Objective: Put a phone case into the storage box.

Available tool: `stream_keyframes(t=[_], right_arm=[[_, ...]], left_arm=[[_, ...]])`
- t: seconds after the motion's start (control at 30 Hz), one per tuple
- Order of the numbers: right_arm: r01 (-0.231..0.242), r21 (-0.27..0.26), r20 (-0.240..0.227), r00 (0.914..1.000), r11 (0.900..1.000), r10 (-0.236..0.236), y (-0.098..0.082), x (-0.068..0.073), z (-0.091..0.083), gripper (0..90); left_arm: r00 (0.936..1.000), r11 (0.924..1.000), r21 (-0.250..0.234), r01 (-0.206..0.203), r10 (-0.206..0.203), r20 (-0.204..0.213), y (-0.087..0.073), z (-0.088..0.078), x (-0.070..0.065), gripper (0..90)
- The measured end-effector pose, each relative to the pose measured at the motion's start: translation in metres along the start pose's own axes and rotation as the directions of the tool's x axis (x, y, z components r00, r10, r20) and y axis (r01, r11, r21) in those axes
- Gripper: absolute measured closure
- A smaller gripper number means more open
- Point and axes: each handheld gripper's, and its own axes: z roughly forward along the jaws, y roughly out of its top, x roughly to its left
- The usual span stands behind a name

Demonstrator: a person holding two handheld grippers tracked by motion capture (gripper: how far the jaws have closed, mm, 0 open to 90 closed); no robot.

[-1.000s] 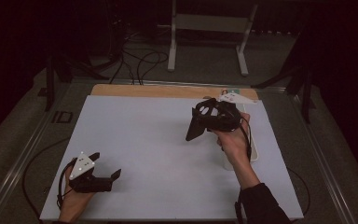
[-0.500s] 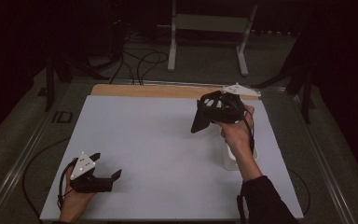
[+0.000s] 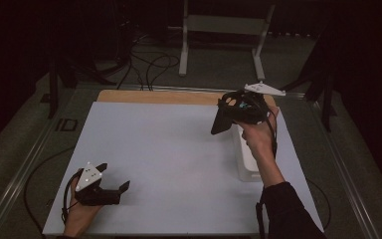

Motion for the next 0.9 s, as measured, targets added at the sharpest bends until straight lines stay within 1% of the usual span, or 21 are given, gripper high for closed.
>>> stream_keyframes(t=[0.13, 0.17, 0.4, 0.63, 0.9], right_arm=[[-0.001, -0.003, 0.013, 0.9999, 1.000, 0.002, 0.004, -0.005, 0.001, 14.3], [0.000, -0.002, 0.026, 0.9997, 1.000, 0.000, 0.006, -0.007, 0.001, 14.3], [-0.006, -0.001, 0.059, 0.9983, 1.000, 0.006, 0.012, -0.018, 0.000, 14.3], [-0.015, -0.003, 0.083, 0.9964, 1.000, 0.015, 0.013, -0.027, 0.000, 14.3], [-0.037, -0.001, 0.127, 0.9912, 0.999, 0.037, 0.013, -0.042, 0.000, 14.3]], left_arm=[[1.0000, 1.0000, 0.000, 0.000, 0.000, 0.000, 0.000, 0.000, 0.000, 0.1], [1.0000, 1.0000, -0.001, 0.001, -0.001, 0.001, 0.000, 0.000, 0.000, 0.1], [1.0000, 1.0000, -0.003, 0.001, -0.001, 0.000, 0.000, 0.000, 0.000, 0.1], [1.0000, 1.0000, -0.005, 0.000, 0.000, 0.002, 0.000, 0.000, 0.000, 0.1], [1.0000, 1.0000, -0.010, 0.000, 0.000, 0.002, 0.000, 0.000, -0.001, 0.1]])
